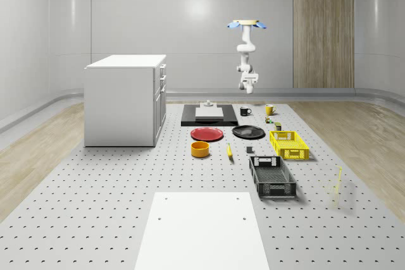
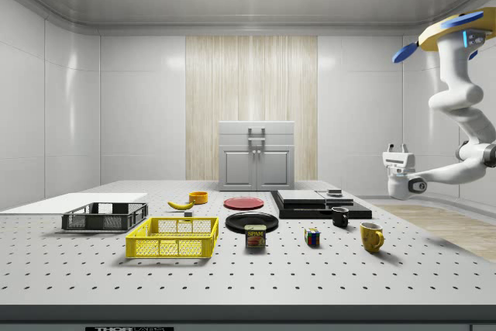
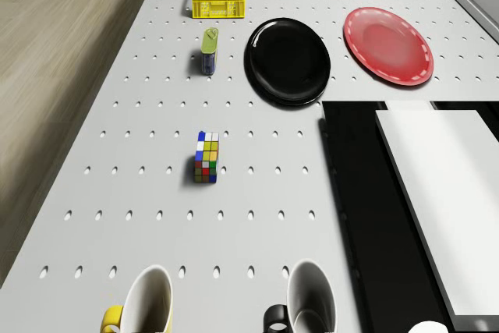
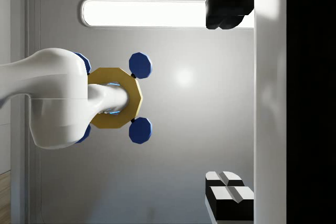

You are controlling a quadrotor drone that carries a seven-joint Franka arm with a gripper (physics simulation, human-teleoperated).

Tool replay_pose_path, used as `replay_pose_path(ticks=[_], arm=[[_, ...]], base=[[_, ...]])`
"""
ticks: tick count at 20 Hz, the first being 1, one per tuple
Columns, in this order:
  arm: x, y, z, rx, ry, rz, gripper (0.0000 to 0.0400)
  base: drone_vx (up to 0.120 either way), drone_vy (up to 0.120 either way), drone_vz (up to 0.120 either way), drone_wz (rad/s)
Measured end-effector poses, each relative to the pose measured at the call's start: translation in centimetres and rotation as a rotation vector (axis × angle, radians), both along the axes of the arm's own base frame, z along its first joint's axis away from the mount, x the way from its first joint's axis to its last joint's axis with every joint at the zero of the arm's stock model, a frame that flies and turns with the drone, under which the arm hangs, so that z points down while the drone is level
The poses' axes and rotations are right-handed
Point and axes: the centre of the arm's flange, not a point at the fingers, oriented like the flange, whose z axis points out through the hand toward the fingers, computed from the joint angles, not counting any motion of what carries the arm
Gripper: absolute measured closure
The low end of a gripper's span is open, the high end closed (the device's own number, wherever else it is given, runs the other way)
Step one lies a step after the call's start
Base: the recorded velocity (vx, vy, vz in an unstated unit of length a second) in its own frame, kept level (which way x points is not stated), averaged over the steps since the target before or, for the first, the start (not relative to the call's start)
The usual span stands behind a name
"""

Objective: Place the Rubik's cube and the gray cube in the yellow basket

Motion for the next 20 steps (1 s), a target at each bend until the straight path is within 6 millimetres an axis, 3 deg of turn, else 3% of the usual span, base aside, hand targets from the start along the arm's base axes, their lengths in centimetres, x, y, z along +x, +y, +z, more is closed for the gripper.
replay_pose_path(ticks=[20], arm=[[-0.13,0.04,0.20,-0.004,-0.015,0.000,0.0000]], base=[[0.120,0.120,0.000,0.000]])
